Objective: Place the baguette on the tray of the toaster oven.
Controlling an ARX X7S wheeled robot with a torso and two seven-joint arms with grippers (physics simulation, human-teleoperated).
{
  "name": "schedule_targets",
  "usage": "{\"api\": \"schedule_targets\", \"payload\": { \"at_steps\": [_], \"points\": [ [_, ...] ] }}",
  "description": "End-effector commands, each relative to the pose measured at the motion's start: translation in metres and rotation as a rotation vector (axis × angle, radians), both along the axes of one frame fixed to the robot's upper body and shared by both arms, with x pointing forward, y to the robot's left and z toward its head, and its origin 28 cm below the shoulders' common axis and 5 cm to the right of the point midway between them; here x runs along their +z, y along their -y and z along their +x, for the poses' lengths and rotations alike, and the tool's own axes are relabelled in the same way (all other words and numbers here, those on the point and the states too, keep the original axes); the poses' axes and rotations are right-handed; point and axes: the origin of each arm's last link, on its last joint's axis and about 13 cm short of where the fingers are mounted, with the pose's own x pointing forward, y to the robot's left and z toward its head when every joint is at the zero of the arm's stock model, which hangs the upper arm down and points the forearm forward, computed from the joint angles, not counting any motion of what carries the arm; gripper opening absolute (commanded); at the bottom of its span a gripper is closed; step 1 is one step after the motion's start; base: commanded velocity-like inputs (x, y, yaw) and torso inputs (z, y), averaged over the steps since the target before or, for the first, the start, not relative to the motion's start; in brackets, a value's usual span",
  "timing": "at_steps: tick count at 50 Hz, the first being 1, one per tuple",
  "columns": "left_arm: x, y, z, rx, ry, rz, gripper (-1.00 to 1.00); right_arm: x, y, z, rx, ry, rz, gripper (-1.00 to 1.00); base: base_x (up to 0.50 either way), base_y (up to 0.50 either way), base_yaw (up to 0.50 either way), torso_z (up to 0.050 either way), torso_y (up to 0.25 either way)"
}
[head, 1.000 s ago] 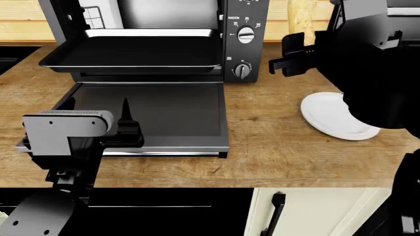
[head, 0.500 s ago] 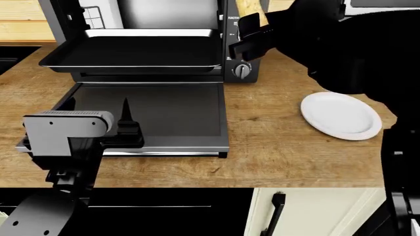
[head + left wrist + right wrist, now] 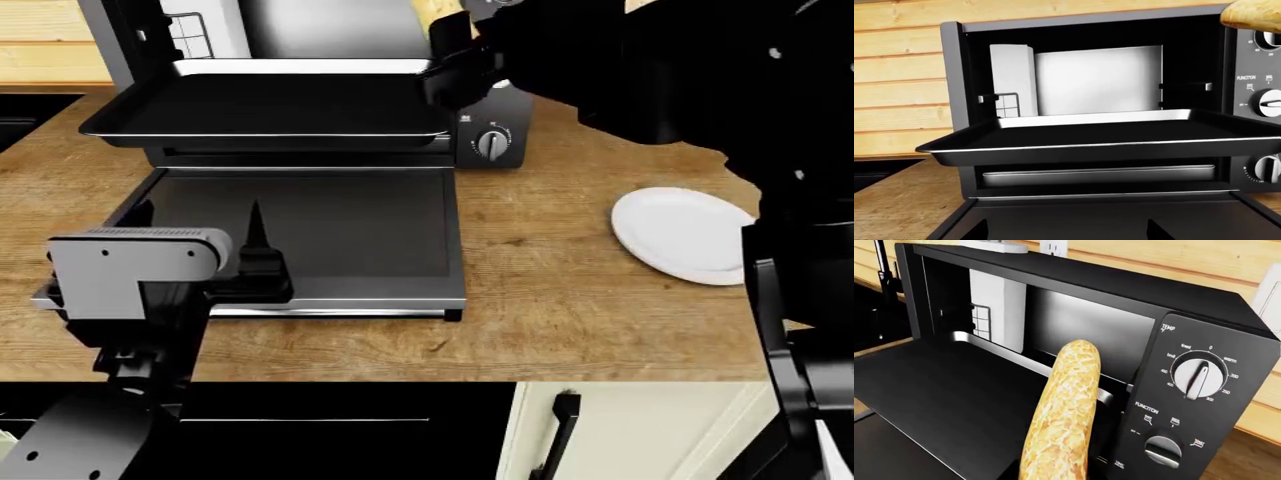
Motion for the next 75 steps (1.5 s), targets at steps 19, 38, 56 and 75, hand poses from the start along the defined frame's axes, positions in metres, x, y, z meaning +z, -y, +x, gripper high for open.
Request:
{"api": "schedule_targets", "payload": {
  "at_steps": [19, 38, 56, 75],
  "points": [
    [-0.003, 0.0, 0.0, 0.0, -0.009, 0.001, 1.0, 0.017, -0.013, 0.033, 0.107, -0.097, 0.044, -1.0, 0.0, 0.0, 0.0, 0.0, 0.0],
    [-0.002, 0.0, 0.0, 0.001, -0.009, -0.006, 1.0, 0.004, -0.025, 0.067, 0.192, -0.153, 0.112, -1.0, 0.0, 0.0, 0.0, 0.0, 0.0],
    [-0.005, 0.0, 0.0, 0.0, -0.017, -0.004, 1.0, -0.007, -0.031, 0.074, 0.234, -0.183, 0.143, -1.0, 0.0, 0.0, 0.0, 0.0, 0.0],
    [-0.007, 0.0, 0.0, 0.002, -0.022, -0.007, 1.0, -0.016, -0.03, 0.078, 0.245, -0.195, 0.168, -1.0, 0.0, 0.0, 0.0, 0.0, 0.0]
  ]
}}
